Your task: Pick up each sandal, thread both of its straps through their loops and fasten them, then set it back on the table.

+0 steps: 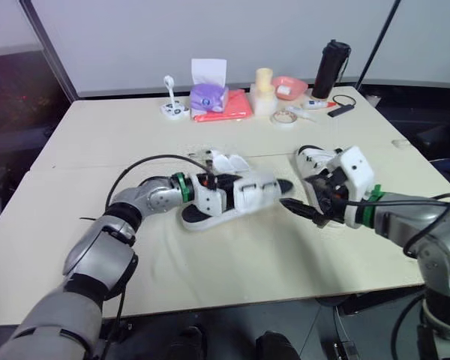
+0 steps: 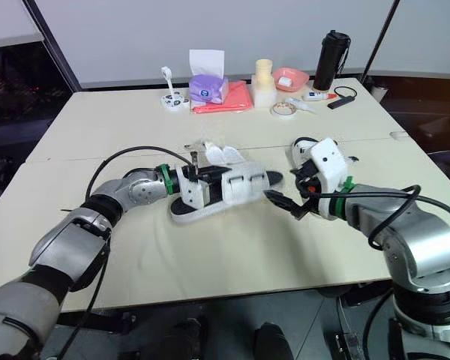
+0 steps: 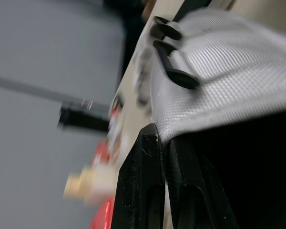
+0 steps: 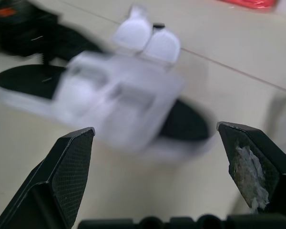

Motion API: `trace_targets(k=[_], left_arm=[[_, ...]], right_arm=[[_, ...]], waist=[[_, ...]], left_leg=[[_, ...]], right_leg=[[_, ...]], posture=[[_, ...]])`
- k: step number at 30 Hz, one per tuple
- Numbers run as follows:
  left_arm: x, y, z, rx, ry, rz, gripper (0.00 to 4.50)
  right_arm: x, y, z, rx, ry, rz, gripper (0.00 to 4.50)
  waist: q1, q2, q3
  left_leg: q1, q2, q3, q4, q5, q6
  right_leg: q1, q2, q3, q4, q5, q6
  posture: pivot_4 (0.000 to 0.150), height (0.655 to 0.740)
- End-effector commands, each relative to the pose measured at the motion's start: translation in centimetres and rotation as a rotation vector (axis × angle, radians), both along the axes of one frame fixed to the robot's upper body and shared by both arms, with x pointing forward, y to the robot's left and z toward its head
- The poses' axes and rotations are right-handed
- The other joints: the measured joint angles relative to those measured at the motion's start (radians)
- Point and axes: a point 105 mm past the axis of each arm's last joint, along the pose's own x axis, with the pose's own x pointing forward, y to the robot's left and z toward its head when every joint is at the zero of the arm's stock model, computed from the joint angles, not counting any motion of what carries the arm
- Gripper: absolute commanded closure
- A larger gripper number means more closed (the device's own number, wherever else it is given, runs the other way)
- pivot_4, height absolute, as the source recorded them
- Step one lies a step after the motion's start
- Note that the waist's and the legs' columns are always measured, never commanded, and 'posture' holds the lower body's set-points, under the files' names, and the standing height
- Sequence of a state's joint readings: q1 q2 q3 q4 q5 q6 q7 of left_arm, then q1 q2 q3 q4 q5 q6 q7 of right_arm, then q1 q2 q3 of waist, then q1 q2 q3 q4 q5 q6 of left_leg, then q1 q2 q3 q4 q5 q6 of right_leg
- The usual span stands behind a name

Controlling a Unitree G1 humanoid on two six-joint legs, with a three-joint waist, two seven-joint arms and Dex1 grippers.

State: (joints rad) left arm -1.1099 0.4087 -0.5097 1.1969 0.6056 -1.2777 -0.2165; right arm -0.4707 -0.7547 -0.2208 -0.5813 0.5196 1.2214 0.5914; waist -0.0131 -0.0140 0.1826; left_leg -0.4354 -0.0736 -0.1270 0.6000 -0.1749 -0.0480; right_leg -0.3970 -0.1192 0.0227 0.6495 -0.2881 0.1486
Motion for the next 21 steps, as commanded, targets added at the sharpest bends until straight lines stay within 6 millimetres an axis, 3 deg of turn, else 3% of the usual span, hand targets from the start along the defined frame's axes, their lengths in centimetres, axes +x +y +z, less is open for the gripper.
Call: trace_targets(k=[1, 4, 9, 21], left_arm=[[-2.3, -0.3, 1.2, 0.006, -0.055, -0.166, 4.44], [-3.3, 0.2, 0.4, 0.063, -0.071, -0.22, 4.44], [-3.1, 1.3, -0.7, 0.108, -0.089, -0.187, 4.44], [0.2, 2.6, -1.1, 0.086, -0.234, 0.071, 4.44]], right_arm=[[-0.1, -0.8, 1.9, -0.012, -0.079, 0.0, 0.0], [-0.1, -1.1, 2.1, -0.021, -0.084, -0.002, 0.0], [-0.3, -0.6, 2.1, -0.02, -0.089, 0.01, 0.0], [-0.4, 0.1, 1.5, -0.016, -0.078, 0.031, 0.0]], waist=[[0.0, 0.0, 0.0], [0.0, 0.0, 0.0], [0.0, 0.0, 0.0], [0.0, 0.0, 0.0]], left_leg=[[0.0, 0.0, 0.0, 0.0, 0.0, 0.0], [0.0, 0.0, 0.0, 0.0, 0.0, 0.0], [0.0, 0.0, 0.0, 0.001, 0.0, 0.0], [0.0, 0.0, 0.0, 0.012, -0.002, 0.004]], right_leg=[[0.0, 0.0, 0.0, 0.0, 0.0, 0.0], [0.0, 0.0, 0.0, 0.0, 0.0, 0.0], [0.0, 0.0, 0.0, 0.001, 0.0, 0.0], [0.004, 0.0, -0.001, 0.005, 0.0, 0.001]], posture=[[0.15, 0.74], [0.15, 0.74], [0.15, 0.74], [0.15, 0.74]])
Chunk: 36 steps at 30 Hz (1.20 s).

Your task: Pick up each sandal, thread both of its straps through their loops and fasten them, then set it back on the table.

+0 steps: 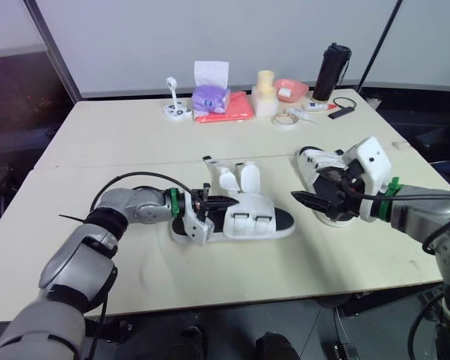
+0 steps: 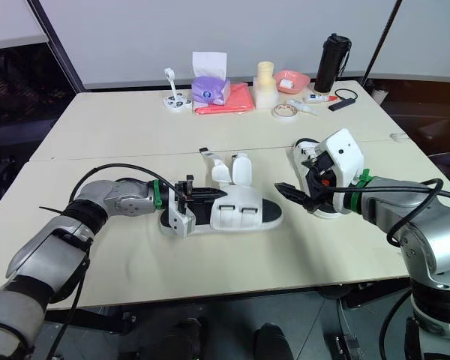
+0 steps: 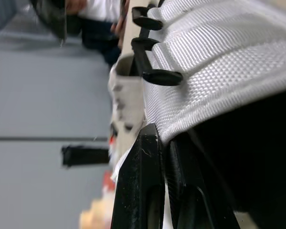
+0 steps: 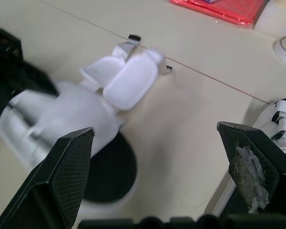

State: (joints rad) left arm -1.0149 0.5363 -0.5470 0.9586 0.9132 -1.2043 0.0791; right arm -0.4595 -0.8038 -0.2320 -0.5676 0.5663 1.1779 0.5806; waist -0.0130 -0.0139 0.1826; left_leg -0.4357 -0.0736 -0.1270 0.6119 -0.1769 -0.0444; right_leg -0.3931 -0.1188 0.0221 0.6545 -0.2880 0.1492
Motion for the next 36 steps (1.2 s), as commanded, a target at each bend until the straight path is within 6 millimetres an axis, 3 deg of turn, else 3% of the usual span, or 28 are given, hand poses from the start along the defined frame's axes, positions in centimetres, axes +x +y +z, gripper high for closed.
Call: trace_targets(k=[1, 7, 16, 27, 34, 36], left_arm=[[1.2, 0.5, 0.3, -0.015, -0.058, 0.075, 4.44], [1.5, 0.5, -0.7, 0.009, -0.073, 0.097, 4.44], [-0.8, -0.7, -2.6, 0.016, 0.027, -0.012, 4.44], [-2.9, 0.0, -3.7, 0.026, 0.212, -0.096, 4.44], [-3.1, 0.1, -4.1, 0.05, 0.257, -0.094, 0.84], [-2.9, 0.1, -3.8, 0.043, 0.246, -0.088, 0.03]], right_arm=[[-0.2, 0.6, 0.9, -0.005, -0.055, 0.028, 0.0], [0.0, 0.9, 0.8, -0.01, -0.055, 0.036, 0.0], [0.0, 1.2, 0.4, -0.017, -0.047, 0.045, 0.0], [0.0, 1.2, 0.2, -0.019, -0.044, 0.045, 0.0], [0.1, 1.3, 0.2, -0.02, -0.047, 0.043, 0.0], [0.1, 1.3, 0.2, -0.02, -0.048, 0.044, 0.0]], waist=[[0.0, 0.0, 0.0], [0.001, 0.0, 0.0], [0.003, 0.001, -0.001], [-0.003, 0.002, -0.002], [-0.001, 0.002, -0.002], [0.0, 0.002, -0.002]], left_leg=[[0.0, 0.0, 0.0, 0.0, 0.0, 0.0], [0.0, 0.0, 0.0, 0.0, 0.0, 0.0], [0.0, 0.0, 0.0, 0.001, 0.0, 0.0], [0.0, 0.0, 0.0, 0.001, -0.001, 0.001], [0.0, 0.0, 0.0, 0.001, -0.001, 0.002], [0.0, 0.0, 0.0, 0.001, -0.001, 0.002]], right_leg=[[0.0, 0.0, 0.0, 0.0, 0.0, 0.0], [0.0, 0.0, 0.0, 0.0, 0.0, 0.0], [0.001, 0.0, 0.0, 0.0, 0.0, 0.0], [0.001, 0.0, 0.0, -0.001, 0.0, 0.0], [0.001, 0.0, 0.0, -0.001, 0.0, 0.0], [0.001, 0.0, 0.0, -0.001, 0.0, 0.0]], posture=[[0.15, 0.74], [0.15, 0.74], [0.15, 0.74], [0.15, 0.74], [0.15, 0.74], [0.15, 0.74]])
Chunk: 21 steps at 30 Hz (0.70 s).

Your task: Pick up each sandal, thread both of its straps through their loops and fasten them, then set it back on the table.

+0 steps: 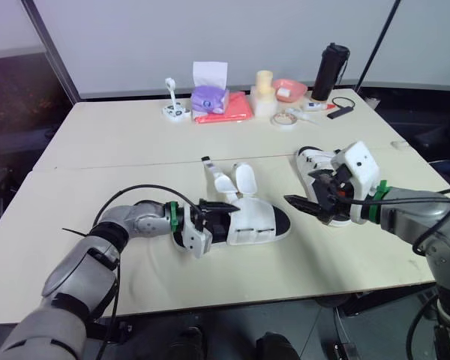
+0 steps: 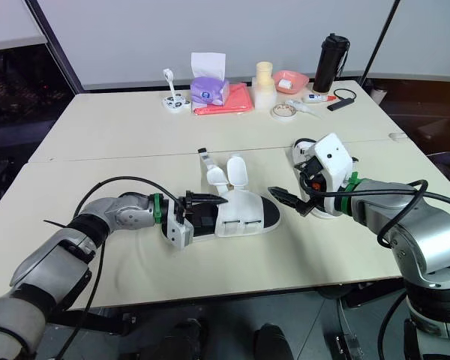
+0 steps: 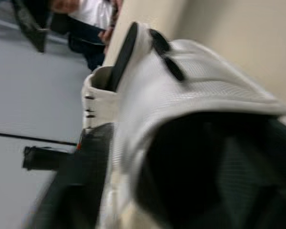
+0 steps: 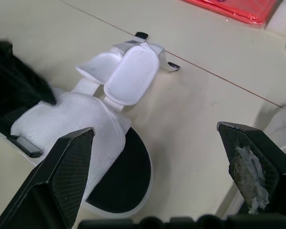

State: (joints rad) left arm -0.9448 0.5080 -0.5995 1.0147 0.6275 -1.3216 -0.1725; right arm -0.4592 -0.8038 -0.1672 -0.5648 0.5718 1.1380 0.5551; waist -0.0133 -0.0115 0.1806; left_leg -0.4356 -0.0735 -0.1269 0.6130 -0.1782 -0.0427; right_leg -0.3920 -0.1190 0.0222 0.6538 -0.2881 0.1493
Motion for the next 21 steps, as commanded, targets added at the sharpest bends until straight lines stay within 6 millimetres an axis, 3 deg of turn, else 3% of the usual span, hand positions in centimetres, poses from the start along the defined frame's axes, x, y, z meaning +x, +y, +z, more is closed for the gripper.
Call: trace_targets(k=[1, 8, 21], left_arm=[[-0.3, 0.4, -1.2, 0.058, 0.019, -0.002, 0.03], [0.3, -0.1, -0.6, 0.036, -0.009, 0.02, 0.03], [1.4, -3.1, -0.2, 0.002, -0.036, 0.034, 0.03]], right_arm=[[-0.1, 0.2, 0.9, 0.001, -0.051, 0.012, 0.0], [0.0, 0.3, 0.8, 0.0, -0.053, 0.012, 0.0], [-0.1, 0.5, 0.7, 0.001, -0.059, 0.01, 0.0]], waist=[[0.0, 0.0, 0.0], [0.003, 0.0, 0.0], [0.026, 0.0, 0.0]], left_leg=[[0.0, 0.0, 0.0, 0.0, 0.0, 0.0], [0.0, 0.0, 0.0, 0.0, 0.0, 0.0], [0.0, -0.001, 0.0, 0.002, 0.0, 0.0]], right_leg=[[0.0, 0.0, 0.0, 0.0, 0.0, 0.0], [0.0, 0.0, 0.0, 0.0, 0.0, 0.0], [0.002, 0.0, 0.0, 0.0, 0.0, 0.0]], posture=[[0.15, 0.74], [0.15, 0.74], [0.15, 0.74]])
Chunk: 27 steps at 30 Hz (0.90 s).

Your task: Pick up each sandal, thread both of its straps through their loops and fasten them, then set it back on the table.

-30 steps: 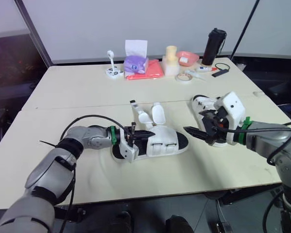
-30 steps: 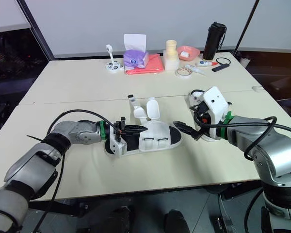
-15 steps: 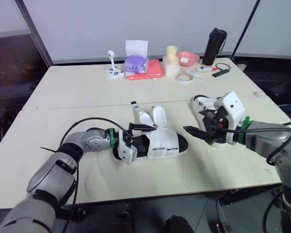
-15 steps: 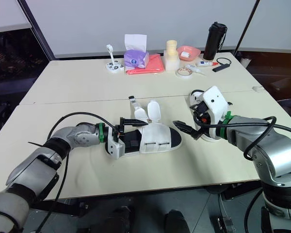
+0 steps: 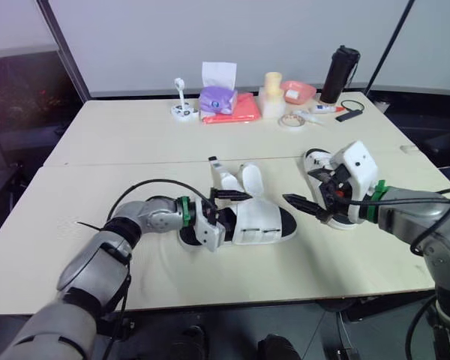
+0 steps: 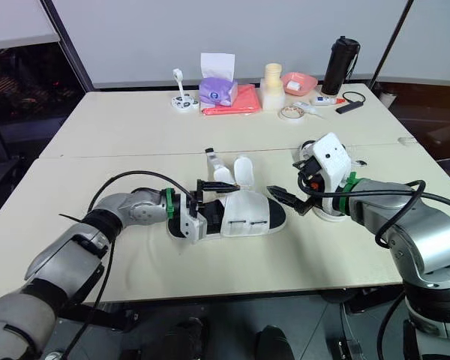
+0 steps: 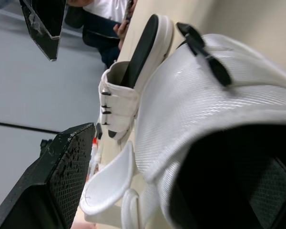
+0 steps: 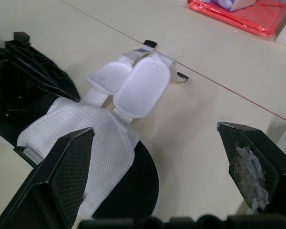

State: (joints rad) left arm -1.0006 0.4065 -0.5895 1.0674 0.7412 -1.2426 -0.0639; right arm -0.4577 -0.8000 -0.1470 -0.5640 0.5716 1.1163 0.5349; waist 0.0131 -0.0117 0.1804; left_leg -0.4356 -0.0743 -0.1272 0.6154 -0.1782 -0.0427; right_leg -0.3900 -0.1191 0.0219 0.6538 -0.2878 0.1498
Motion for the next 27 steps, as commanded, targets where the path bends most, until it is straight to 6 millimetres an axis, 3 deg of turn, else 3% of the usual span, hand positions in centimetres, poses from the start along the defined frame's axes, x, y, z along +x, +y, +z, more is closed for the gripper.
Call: trace_targets(k=[1, 4, 13, 27], left_arm=[[0.3, -0.3, -0.6, 0.034, -0.003, 0.009, 0.03], [0.1, -0.5, -0.8, 0.035, 0.002, -0.001, 0.03], [0.1, -0.7, -0.1, 0.009, -0.015, -0.018, 4.46], [1.6, 0.1, 2.9, 0.032, -0.199, -0.014, 4.46]], right_arm=[[-0.2, 0.2, 0.8, 0.004, -0.048, 0.007, 0.0], [-0.3, 0.2, 0.8, 0.004, -0.05, 0.003, 0.0], [-0.3, 0.0, 0.8, 0.003, -0.051, -0.003, 0.0], [-0.2, 0.2, 0.8, 0.009, -0.058, -0.001, 0.0]], waist=[[-0.001, 0.0, 0.0], [-0.001, 0.0, 0.0], [0.0, 0.0, 0.0], [-0.004, 0.0, 0.0]], left_leg=[[0.0, 0.0, 0.0, 0.0, 0.0, 0.0], [0.0, 0.0, 0.0, 0.0, 0.0, 0.0], [0.0, 0.0, 0.0, 0.0, 0.0, 0.0], [0.0, 0.0, 0.0, -0.001, 0.0, 0.0]], right_leg=[[0.0, 0.0, 0.0, 0.0, 0.0, 0.0], [0.0, 0.0, 0.0, 0.0, 0.0, 0.0], [0.0, 0.0, 0.0, 0.0, 0.0, 0.0], [-0.001, 0.0, 0.0, 0.0, 0.0, 0.0]], posture=[[0.15, 0.74], [0.15, 0.74], [0.15, 0.74], [0.15, 0.74]])
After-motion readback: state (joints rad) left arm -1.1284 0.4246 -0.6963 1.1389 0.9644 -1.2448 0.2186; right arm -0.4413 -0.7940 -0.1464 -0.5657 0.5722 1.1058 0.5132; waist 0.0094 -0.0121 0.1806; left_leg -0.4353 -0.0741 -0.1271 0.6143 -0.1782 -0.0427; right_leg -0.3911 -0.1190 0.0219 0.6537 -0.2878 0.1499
